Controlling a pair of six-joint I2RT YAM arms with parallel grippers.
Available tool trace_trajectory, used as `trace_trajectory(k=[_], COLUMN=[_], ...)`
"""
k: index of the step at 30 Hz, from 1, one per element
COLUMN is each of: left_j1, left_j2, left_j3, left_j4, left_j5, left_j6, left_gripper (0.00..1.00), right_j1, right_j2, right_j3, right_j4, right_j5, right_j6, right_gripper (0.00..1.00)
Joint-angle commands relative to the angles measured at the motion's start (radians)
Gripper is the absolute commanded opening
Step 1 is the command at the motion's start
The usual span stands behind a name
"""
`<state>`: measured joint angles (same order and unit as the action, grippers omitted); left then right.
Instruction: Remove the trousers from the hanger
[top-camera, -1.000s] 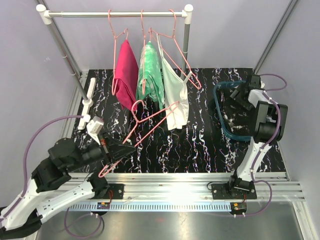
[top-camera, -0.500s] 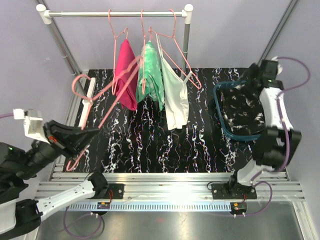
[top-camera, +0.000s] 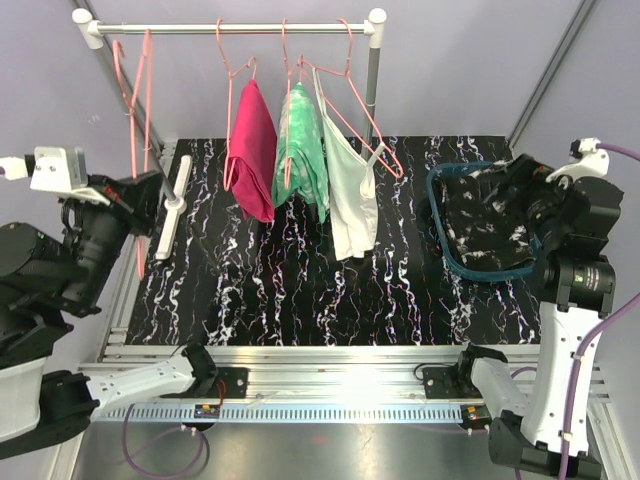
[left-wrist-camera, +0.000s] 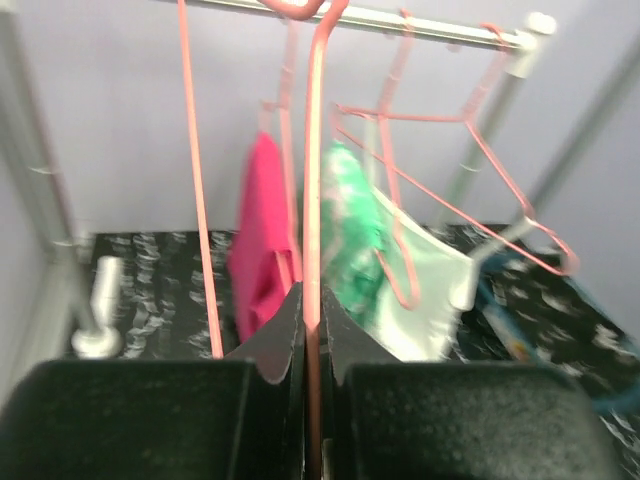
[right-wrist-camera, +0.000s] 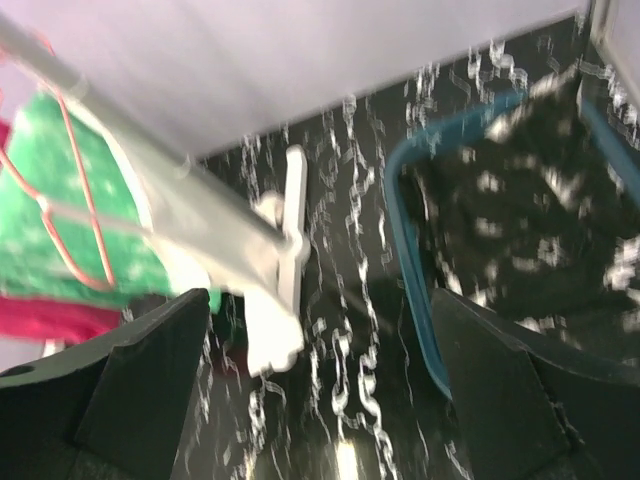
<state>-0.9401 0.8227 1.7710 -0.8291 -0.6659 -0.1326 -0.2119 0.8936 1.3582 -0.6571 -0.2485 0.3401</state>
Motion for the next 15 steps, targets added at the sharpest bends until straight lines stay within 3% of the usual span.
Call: trace_trajectory(k=[1,4,8,15], left_j1=[-0.002,-0.002,-0.002,0.040], left_j2=[0.084,0.119,0.174,0.214], left_j3=[0.094,0.159,0.202,0.211], left_j4=[0.131,0.157,0.183,-0.004], left_j5=[-0.254,-0.354,-0.393,-0.195], left_j6=[0.172,0.269,0.340,0.137], left_gripper=[0.00,0.00,0.00,0.00], right_j1=[0.003,0.009,0.009,0.009], right_j2=[-0.034,-0.068,-0.119,-0.140], right_j3=[-0.016,-0.002,-0.028,-0.022], right_j4=[-0.126,-0.179,-0.148,-0.165], right_j5=[-0.072,-0.006,-0.092,-0.178], right_j6=[-0.122,-0.145,-0.122,-0.098], right_gripper=[0.99,1.00,0.99,0.99])
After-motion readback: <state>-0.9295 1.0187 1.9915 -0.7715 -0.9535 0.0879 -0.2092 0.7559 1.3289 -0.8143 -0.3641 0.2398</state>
